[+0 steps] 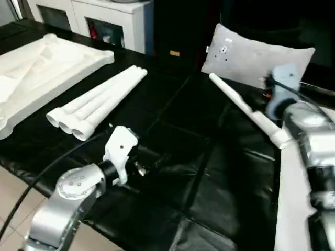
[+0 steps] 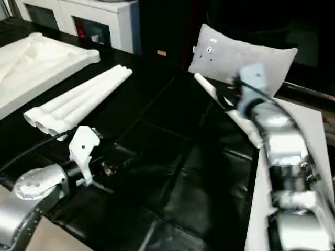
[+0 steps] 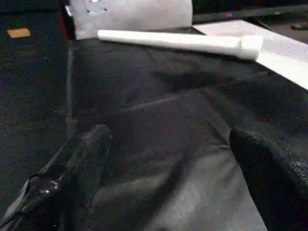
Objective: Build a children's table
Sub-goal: Pick table leg
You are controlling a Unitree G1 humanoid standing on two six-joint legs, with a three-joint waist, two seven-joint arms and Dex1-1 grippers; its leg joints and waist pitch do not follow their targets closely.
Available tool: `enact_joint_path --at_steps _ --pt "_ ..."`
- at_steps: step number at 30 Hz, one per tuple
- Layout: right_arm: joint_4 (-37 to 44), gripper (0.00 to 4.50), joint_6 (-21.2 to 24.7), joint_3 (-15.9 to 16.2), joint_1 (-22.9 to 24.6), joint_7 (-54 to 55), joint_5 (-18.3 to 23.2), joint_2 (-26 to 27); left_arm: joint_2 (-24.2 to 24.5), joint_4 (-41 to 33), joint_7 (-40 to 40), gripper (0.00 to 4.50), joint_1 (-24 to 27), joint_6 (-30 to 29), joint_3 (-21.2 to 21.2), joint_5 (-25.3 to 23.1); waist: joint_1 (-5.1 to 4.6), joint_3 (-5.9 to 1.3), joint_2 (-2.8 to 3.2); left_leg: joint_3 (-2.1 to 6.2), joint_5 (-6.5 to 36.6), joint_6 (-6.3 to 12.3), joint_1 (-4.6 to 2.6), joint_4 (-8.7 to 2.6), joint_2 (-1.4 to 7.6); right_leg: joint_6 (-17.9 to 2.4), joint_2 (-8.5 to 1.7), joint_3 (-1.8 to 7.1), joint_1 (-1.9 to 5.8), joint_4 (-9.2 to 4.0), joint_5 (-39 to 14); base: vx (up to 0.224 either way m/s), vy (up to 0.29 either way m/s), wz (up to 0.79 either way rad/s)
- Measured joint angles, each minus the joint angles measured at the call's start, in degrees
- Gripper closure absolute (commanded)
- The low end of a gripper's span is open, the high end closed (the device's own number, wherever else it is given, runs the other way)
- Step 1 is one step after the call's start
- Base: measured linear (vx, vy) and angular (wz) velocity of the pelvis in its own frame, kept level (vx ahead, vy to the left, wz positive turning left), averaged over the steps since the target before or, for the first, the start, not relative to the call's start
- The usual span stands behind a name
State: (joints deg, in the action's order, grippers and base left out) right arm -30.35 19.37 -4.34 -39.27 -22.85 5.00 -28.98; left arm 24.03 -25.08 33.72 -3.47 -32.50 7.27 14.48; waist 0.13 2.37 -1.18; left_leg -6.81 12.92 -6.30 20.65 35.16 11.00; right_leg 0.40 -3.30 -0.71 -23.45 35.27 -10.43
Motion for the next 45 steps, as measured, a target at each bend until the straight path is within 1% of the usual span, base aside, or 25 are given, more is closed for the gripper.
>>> enact_joint_path --at_steps 1,3,5,7,9,12,16,19,22,24,27,29,32,34,35,41,45 --pt "-3.6 0.0 -1.4 0.1 -1.2 -0.4 -0.5 -0.9 0.4 -0.1 0.3 0.02 -0.5 -0.3 0.0 0.5 0.06 0.0 0.0 -0.01 0.0 0.05 0.01 0.0 0.0 -0.1 0.0 0.0 -0.02 0.01 0.0 0.0 0.0 0.0" --pt "-13.2 0.0 -5.7 0.1 -4.9 -1.4 -1.3 -2.6 1.7 -0.3 1.2 0.02 -1.3 -0.9 -0.2 1.1 0.15 0.06 0.11 -0.03 -0.1 0.07 0.01 0.03 0.01 -0.1 -0.01 -0.01 -0.03 0.05 0.1 0.0 0.0 0.0" --pt "-19.9 0.0 -8.7 -0.1 -6.7 -1.6 -1.7 -3.8 2.5 -0.6 2.3 0.02 -1.4 -1.5 -0.2 1.6 0.24 0.07 0.1 -0.08 -0.1 0.06 0.02 0.03 0.04 -0.1 -0.03 -0.05 -0.03 0.09 0.1 0.0 0.0 0.0" --pt "-23.2 0.0 -10.0 -0.1 -6.9 -1.7 -2.4 -4.0 2.7 -0.7 2.7 0.02 -1.4 -2.0 -0.2 1.7 0.18 0.09 0.12 -0.08 -0.1 0.07 0.07 0.06 0.05 -0.1 -0.03 -0.04 -0.04 0.08 0.1 0.0 0.0 0.0" --pt "-27.2 0.0 -11.2 -0.1 -7.4 -1.7 -2.7 -4.0 3.1 -0.9 3.2 0.02 -1.4 -2.5 -0.2 1.7 0.09 0.15 0.2 -0.09 -0.1 0.09 0.28 0.12 0.05 -0.2 -0.03 -0.03 -0.25 0.09 0.1 0.0 0.0 0.0" --pt "-32.3 0.0 -12.8 -0.1 -8.2 -0.9 -3.2 -4.0 4.0 -1.4 3.7 0.02 -1.3 -2.8 -0.2 2.2 0.05 0.3 0.34 -0.11 -0.2 0.18 0.48 0.12 0.05 -0.3 -0.03 -0.03 -0.49 0.11 0.2 0.0 0.0 0.0" --pt "-38.2 0.0 -15.4 -0.6 -8.9 1.2 -3.5 -4.7 5.8 -2.5 3.9 0.02 -1.0 -3.6 -0.4 3.0 0.25 0.98 0.49 -0.11 -0.2 0.18 0.51 0.12 0.06 -0.3 -0.03 -0.05 -0.52 0.12 0.2 0.0 0.0 0.0" --pt "-40.4 0.0 -16.1 -0.9 -8.9 1.4 -3.6 -4.7 6.2 -3.3 4.5 0.02 -0.7 -4.2 -0.9 3.3 0.31 1.77 0.43 -0.11 -0.2 0.18 0.54 0.12 0.06 -0.3 -0.04 -0.05 -0.56 0.12 0.2 0.0 0.0 0.0" --pt "-41.8 0.0 -16.9 -0.9 -8.9 1.7 -3.7 -4.7 6.4 -3.7 4.8 0.02 0.3 -4.9 -1.1 3.4 0.31 2.04 0.49 -0.12 -0.2 0.21 0.69 0.12 0.07 -0.3 -0.04 -0.06 -0.69 0.06 0.2 0.0 0.0 0.0" --pt "-42.4 0.0 -17.4 -1.0 -8.9 2.0 -3.7 -4.7 6.9 -4.2 4.8 0.02 0.9 -5.1 -1.2 3.8 0.34 2.34 0.49 -0.12 -0.2 0.22 0.84 0.11 0.07 -0.3 -0.03 -0.07 -0.85 0.06 0.2 0.0 0.0 0.0" --pt "-44.1 0.0 -17.5 -2.0 -8.9 2.3 -3.6 -4.7 7.4 -5.8 4.7 0.02 1.5 -5.7 -1.3 4.2 0.67 2.55 0.51 -0.13 -0.2 0.26 1.14 0.11 0.08 -0.3 -0.04 -0.07 -1.14 0.07 0.2 0.0 0.0 0.0" --pt "-44.7 0.0 -17.3 -2.0 -8.9 1.4 -3.6 -4.7 7.5 -6.4 4.7 0.02 1.6 -6.0 -1.3 4.5 0.93 2.58 0.54 -0.18 -0.6 0.82 1.41 0.11 0.08 -0.4 -0.04 -0.06 -1.51 0.08 0.2 0.0 0.0 0.0" --pt "-44.9 0.0 -15.7 -2.0 -8.9 -1.4 -3.6 -4.8 7.6 -6.7 4.7 0.02 1.9 -6.2 -1.3 4.7 1.18 2.67 0.5 -0.21 -0.6 0.84 1.43 0.11 0.1 -0.4 -0.03 -0.05 -1.54 0.09 0.2 0.0 0.0 0.0" --pt "-45.2 0.0 -13.5 -1.9 -9.2 -4.1 -3.7 -5.1 7.7 -6.9 4.7 0.02 2.0 -6.4 -1.3 4.8 1.44 2.71 0.46 -0.23 -0.6 0.82 1.4 0.11 0.1 -0.4 -0.03 -0.04 -1.53 0.09 0.3 0.0 0.0 0.0" --pt "-45.5 0.0 -12.0 -1.3 -9.7 -6.4 -3.9 -5.3 7.8 -6.9 4.7 0.02 2.0 -6.4 -1.3 4.8 1.48 2.74 0.44 -0.27 -0.6 0.82 1.4 0.11 0.11 -0.5 -0.03 -0.02 -1.54 0.09 0.3 0.0 0.0 0.0" --pt "-46.3 0.0 -6.9 1.1 -12.1 -16.9 -5.6 -6.1 8.1 -7.2 4.8 0.02 2.6 -6.4 -1.3 4.9 1.54 2.82 0.39 -0.4 -0.6 0.8 1.39 0.11 0.15 -0.6 -0.07 0.0 -1.53 0.07 0.4 0.0 0.0 0.0" --pt "-46.3 0.0 -5.8 2.7 -14.2 -20.5 -7.2 -6.7 8.1 -7.2 4.8 0.02 2.7 -6.2 -1.2 4.9 1.6 2.83 0.42 -0.44 -0.6 0.86 1.39 0.11 0.25 -0.6 -0.06 -0.03 -1.53 0.06 0.4 0.0 0.0 0.0"
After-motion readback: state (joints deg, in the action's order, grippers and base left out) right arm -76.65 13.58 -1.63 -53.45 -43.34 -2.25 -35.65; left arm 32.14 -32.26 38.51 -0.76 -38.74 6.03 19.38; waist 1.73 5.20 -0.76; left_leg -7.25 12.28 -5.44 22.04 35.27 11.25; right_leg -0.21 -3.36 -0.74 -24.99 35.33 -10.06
